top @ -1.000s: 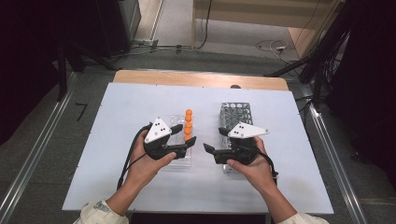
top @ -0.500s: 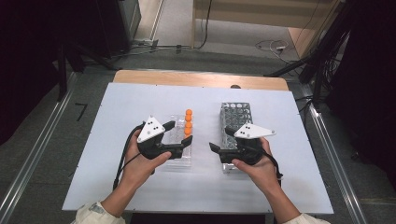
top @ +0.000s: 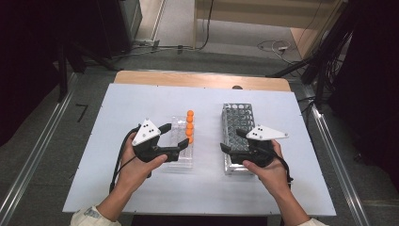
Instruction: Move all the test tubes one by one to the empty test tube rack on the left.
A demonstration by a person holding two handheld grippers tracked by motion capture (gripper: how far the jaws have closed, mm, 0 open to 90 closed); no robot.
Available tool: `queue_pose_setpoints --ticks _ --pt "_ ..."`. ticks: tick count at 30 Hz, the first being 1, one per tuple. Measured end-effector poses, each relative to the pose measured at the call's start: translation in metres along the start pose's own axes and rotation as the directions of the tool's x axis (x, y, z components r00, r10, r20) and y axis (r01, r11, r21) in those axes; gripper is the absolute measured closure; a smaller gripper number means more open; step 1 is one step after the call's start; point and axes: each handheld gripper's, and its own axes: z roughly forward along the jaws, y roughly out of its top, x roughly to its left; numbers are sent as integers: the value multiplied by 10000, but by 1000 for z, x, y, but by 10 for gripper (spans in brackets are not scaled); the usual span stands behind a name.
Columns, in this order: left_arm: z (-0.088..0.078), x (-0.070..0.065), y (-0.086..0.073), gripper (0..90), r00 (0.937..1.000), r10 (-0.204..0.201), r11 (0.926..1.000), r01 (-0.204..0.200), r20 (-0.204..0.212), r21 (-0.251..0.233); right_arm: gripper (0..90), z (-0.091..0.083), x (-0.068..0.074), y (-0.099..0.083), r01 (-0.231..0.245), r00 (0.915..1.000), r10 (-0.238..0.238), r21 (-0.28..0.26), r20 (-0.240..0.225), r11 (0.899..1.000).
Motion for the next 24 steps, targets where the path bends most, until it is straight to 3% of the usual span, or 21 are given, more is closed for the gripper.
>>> queue_pose_setpoints --ticks 24 --pt "-14 10 -13 196 9998 -138 9998 140 -118 108 198 -14 -13 -8 -263 9993 266 -122 265 9996"
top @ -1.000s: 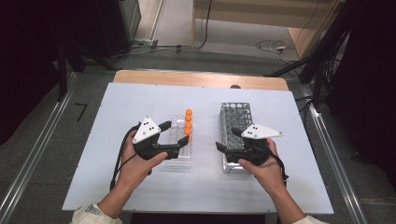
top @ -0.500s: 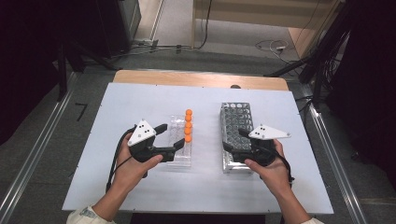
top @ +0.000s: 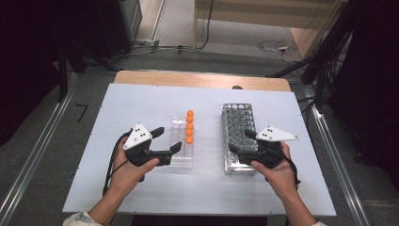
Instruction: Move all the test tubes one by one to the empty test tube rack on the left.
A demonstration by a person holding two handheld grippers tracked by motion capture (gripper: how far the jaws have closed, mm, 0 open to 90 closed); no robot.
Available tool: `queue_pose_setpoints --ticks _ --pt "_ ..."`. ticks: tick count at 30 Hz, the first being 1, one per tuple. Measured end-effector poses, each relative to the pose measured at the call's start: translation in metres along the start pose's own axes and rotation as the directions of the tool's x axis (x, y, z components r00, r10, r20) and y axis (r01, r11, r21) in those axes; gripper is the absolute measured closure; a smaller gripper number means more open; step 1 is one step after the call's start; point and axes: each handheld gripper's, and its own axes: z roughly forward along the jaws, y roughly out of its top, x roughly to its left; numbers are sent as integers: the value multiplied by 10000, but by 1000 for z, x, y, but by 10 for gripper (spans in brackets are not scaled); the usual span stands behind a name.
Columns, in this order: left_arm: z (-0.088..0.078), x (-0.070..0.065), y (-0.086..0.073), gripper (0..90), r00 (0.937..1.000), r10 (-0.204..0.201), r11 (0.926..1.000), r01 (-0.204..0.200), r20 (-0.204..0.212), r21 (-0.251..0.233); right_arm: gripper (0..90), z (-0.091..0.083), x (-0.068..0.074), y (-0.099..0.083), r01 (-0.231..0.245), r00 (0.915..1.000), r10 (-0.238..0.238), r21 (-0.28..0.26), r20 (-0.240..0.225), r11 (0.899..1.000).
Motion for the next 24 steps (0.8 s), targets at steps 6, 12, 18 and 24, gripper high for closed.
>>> queue_pose_setpoints --ticks 6,12,18,24 --pt "-3 3 -2 191 10000 -34 10000 34 -41 24 193 -5 -3 -2 -48 10000 49 -59 55 10000" --pt "-6 5 -4 191 10000 -31 10000 31 -58 5 191 -11 -6 -5 -135 9998 136 -101 130 9999" --pt "-9 8 -7 181 9999 -48 10000 49 -156 43 190 -15 -10 -7 -171 9996 174 -155 223 9997" --pt "-13 11 -9 181 9997 -68 10000 69 -234 47 190 -18 -12 -10 -242 9992 247 -141 301 9996"
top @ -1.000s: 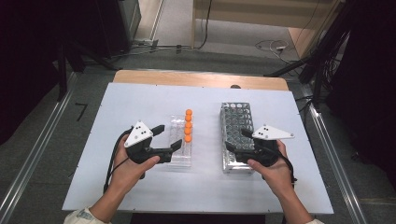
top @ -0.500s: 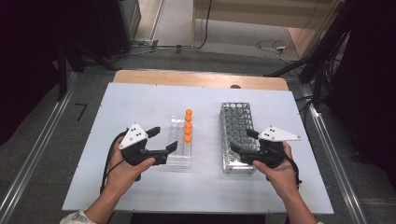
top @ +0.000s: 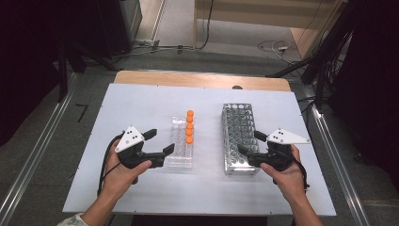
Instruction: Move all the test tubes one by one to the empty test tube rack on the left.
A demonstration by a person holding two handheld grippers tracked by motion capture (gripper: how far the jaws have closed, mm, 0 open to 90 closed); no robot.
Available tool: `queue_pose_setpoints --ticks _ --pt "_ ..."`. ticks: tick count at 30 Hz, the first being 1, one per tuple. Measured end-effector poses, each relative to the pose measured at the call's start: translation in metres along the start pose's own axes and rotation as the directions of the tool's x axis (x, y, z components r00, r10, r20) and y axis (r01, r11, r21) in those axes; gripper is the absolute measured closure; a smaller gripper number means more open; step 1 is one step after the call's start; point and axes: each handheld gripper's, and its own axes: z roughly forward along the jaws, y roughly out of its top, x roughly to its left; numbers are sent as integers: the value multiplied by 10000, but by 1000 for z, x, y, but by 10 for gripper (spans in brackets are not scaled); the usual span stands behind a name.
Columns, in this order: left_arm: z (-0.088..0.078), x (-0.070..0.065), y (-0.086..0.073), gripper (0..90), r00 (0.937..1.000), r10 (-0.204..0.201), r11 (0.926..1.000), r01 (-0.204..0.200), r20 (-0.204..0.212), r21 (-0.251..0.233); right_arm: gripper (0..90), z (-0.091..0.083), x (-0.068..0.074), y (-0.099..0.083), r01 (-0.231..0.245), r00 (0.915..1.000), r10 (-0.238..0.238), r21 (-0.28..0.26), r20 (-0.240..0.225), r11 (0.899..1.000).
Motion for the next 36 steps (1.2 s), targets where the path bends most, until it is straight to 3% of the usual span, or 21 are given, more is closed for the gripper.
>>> queue_pose_setpoints --ticks 36 --pt "-8 13 -15 169 9991 -267 9996 270 -337 85 189 -23 -21 -22 -413 9974 415 -31 590 9991"
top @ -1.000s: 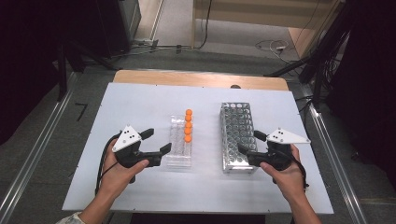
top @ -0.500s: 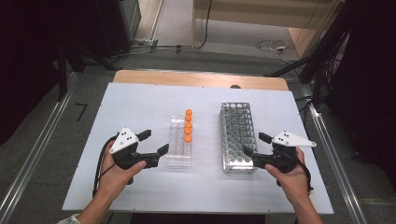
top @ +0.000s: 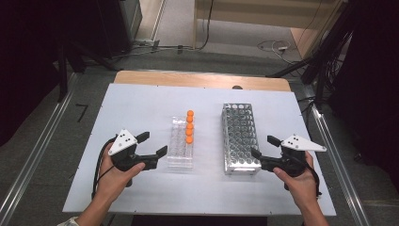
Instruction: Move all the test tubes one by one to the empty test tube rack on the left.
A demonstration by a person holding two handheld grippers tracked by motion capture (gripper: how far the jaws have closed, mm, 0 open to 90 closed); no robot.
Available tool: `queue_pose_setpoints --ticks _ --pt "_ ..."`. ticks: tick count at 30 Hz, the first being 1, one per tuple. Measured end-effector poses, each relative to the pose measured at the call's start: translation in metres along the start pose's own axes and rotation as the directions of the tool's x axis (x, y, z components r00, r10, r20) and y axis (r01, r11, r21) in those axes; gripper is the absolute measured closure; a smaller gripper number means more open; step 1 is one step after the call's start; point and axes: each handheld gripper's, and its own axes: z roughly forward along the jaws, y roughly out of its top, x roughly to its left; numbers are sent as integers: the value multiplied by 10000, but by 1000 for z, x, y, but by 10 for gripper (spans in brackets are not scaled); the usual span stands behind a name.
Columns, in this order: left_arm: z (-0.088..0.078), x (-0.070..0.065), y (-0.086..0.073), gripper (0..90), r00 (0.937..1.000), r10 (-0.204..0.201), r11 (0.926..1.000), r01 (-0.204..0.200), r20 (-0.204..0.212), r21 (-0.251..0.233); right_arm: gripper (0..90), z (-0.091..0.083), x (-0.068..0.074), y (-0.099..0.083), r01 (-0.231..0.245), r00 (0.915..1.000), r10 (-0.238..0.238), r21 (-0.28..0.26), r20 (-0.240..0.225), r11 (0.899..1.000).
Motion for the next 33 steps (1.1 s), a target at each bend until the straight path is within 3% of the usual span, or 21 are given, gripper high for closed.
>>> queue_pose_setpoints --ticks 18,33 --pt "-7 6 -3 169 9996 -121 9995 114 -249 -301 189 -7 -8 -7 -157 9997 157 24 204 9999" --pt "-10 9 -7 169 9991 -81 9998 74 -425 -173 189 -12 -15 -12 -285 9989 283 52 381 9996"
